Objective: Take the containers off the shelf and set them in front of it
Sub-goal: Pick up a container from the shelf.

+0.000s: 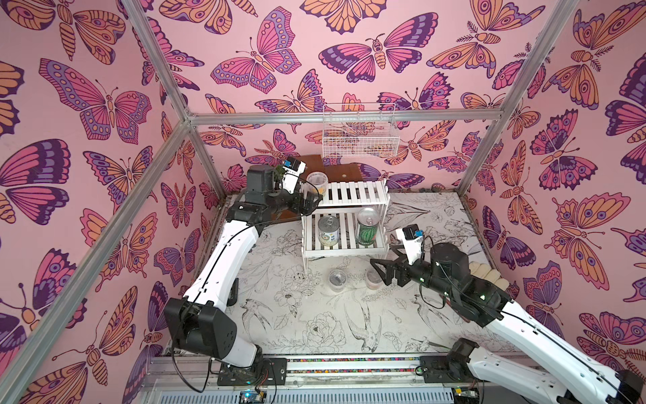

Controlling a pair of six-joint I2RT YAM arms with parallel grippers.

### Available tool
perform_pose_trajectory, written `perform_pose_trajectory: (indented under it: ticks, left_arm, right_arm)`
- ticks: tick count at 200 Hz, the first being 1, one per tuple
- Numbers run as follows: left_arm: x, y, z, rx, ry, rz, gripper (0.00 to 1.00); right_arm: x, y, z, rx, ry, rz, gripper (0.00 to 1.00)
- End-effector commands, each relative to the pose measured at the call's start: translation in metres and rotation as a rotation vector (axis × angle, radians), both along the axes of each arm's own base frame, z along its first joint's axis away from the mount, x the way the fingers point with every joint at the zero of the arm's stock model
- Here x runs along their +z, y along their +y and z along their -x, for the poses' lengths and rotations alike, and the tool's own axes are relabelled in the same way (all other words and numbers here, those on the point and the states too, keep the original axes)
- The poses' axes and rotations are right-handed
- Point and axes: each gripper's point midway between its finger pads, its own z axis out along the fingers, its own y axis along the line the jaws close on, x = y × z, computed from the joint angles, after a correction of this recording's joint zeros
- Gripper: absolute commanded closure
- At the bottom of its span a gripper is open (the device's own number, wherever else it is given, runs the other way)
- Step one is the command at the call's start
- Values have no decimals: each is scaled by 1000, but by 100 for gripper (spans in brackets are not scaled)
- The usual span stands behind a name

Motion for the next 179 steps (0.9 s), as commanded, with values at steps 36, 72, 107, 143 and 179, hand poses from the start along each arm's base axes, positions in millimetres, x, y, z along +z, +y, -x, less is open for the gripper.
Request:
perform_pose_trajectory:
  ticks: [36, 72, 107, 143, 179]
  left_arm:
    - [-7, -11, -17, -30, 2, -27, 2]
    - [-11, -18, -27, -26, 1, -43, 2]
    - [-12, -24, -35, -28, -5, -52, 3]
    - [-10, -28, -40, -25, -12, -51, 10]
    - [-11, -30, -43, -26, -7, -45, 24]
  right_arm:
    - [1, -8, -5, -9, 38, -35, 1]
    - [-5, -12, -11, -23, 59, -53, 1]
    - [-6, -14, -15, -33, 63, -63, 1]
    - [-6, -17, -16, -39, 69, -68, 1]
    - [-5, -20, -16, -47, 68, -68, 1]
